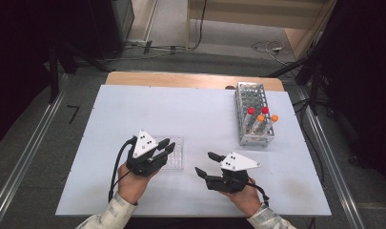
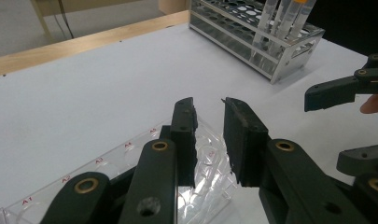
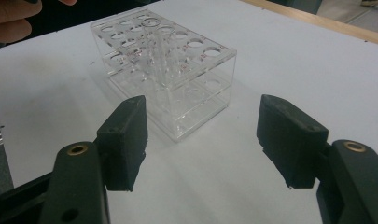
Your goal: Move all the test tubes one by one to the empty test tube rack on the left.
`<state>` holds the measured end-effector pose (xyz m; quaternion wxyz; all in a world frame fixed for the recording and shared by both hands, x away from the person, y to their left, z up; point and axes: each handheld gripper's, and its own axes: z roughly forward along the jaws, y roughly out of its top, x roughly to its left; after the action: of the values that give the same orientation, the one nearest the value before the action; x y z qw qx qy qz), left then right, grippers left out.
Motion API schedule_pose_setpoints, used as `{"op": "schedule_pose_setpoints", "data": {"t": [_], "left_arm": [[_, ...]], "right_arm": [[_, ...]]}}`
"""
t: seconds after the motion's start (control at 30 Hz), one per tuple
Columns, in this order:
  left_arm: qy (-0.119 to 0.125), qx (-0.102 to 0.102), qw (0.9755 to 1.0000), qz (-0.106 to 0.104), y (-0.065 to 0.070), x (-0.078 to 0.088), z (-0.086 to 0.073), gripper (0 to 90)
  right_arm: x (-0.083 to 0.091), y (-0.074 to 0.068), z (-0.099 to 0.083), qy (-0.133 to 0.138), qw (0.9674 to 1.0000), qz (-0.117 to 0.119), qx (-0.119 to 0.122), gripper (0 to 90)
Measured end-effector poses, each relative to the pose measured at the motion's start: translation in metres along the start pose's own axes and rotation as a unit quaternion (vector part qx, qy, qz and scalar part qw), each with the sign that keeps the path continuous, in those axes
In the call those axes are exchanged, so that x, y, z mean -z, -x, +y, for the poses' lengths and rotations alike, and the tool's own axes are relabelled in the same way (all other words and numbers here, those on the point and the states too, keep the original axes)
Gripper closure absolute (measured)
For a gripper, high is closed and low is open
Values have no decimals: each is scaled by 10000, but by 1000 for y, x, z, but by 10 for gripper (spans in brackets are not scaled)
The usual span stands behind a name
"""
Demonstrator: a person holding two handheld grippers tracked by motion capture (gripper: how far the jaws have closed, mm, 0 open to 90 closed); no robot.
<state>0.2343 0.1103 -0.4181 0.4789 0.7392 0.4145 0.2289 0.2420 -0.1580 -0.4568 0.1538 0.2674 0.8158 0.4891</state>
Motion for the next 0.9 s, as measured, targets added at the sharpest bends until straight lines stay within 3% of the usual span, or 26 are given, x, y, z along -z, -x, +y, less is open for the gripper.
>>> {"op": "schedule_pose_setpoints", "data": {"t": [0.2,0.4,0.53,0.7,0.9], "left_arm": [[82,93,9999,-34,-1,2,1,659],[103,216,9997,94,-2,1,2,472],[29,296,9991,315,-2,-1,2,272],[25,344,9989,328,-3,-2,2,224],[-11,386,9987,343,-3,-4,2,173]], "right_arm": [[3,5,1,56,9999,-109,-50,322],[9,16,2,83,9993,-323,-151,324],[15,27,3,157,9982,-529,-240,332],[28,47,5,242,9938,-983,-451,343],[45,72,6,252,9850,-1546,-720,357]]}}
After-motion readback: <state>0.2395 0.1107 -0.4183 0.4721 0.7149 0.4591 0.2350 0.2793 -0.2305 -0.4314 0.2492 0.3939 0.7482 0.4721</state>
